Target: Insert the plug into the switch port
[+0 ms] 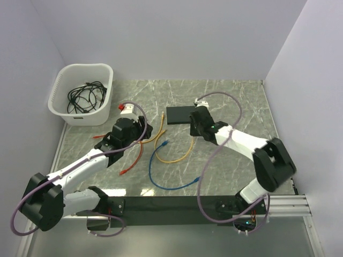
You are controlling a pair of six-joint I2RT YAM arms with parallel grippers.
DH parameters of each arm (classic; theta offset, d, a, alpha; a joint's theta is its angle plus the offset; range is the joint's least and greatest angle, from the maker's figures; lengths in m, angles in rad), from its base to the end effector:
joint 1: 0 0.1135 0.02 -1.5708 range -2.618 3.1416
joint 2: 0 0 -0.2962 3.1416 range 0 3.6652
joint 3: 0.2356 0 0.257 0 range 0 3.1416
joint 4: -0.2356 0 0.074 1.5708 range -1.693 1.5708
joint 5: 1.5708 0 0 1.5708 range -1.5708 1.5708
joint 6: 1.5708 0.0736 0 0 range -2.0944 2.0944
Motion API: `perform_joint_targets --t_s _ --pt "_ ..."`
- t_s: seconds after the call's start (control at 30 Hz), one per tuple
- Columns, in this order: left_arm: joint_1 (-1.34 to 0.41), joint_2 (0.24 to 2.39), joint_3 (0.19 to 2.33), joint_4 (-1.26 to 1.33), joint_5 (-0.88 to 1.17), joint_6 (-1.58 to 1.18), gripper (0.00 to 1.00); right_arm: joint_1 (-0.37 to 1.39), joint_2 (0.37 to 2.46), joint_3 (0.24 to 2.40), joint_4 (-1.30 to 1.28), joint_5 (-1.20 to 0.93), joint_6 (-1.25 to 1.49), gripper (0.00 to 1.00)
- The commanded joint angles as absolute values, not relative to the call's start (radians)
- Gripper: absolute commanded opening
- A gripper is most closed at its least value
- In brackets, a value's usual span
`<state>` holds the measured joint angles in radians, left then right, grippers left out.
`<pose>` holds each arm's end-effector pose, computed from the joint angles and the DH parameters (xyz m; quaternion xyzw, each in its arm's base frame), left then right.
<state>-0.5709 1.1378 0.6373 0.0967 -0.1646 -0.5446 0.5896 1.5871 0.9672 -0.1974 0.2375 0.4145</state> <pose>0.2409 -0.1404 0.2575 -0.0343 0.8322 -0.2324 0.5022 0.3111 0.1873 0.2072 -0.0373 0.9236 0.0792 0.3732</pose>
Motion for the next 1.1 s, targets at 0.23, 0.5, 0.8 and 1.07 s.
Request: perform_joint_targets --t_s 0.23,0.5,0.8,1.07 --pt "-0.577 1.059 0.534 0.467 0.147 -0.636 0.65 0.607 1.304 0.787 0.225 -0.276 0.316 0.0" --pt "-0.577 1.141 0.517 0.682 0.28 -0.713 0.66 0.632 1.255 0.761 0.272 -0.393 0.31 0.0" --pt "-0.61 1.273 0.545 0.793 0.313 -0.746 0.65 0.644 1.266 0.762 0.276 -0.41 0.307 0.0" --pt "-0.634 1.316 0.575 0.776 0.264 -0.739 0.59 0.653 1.273 0.764 0.279 -0.419 0.305 0.0"
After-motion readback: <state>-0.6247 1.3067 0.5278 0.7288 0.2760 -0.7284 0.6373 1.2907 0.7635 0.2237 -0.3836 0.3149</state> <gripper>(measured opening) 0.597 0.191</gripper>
